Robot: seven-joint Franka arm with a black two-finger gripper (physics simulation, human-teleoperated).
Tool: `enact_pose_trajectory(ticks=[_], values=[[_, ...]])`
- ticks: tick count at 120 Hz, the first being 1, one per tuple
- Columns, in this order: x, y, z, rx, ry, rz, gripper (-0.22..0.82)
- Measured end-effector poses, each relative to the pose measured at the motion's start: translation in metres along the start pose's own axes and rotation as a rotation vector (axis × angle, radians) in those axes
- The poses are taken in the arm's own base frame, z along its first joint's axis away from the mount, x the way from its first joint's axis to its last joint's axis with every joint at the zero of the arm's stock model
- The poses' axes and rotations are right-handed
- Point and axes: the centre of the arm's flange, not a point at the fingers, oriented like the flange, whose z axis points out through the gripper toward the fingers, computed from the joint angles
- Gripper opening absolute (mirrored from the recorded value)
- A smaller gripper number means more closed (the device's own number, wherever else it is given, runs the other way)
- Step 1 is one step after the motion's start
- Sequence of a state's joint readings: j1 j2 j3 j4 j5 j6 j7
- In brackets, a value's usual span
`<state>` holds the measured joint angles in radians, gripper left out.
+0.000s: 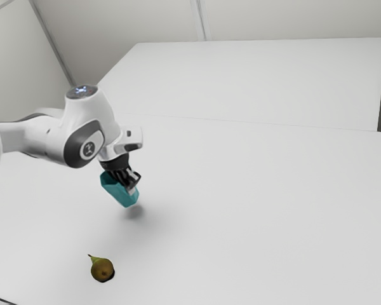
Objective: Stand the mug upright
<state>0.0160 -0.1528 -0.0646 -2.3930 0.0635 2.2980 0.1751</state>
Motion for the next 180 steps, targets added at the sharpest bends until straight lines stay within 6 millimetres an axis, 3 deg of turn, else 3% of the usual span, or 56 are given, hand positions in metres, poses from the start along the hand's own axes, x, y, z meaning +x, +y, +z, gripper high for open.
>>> enact_pose_trajectory(ticks=[122, 130, 155, 180], values=[[0.01, 0.021, 0.052, 0.008, -0.055, -0.118, -0.17], [0.01, 0.022, 0.053, 0.006, -0.055, -0.12, -0.11], [0.011, 0.023, 0.051, 0.002, -0.048, -0.124, 0.3], [0.012, 0.023, 0.038, 0.005, -0.021, -0.127, 0.48]])
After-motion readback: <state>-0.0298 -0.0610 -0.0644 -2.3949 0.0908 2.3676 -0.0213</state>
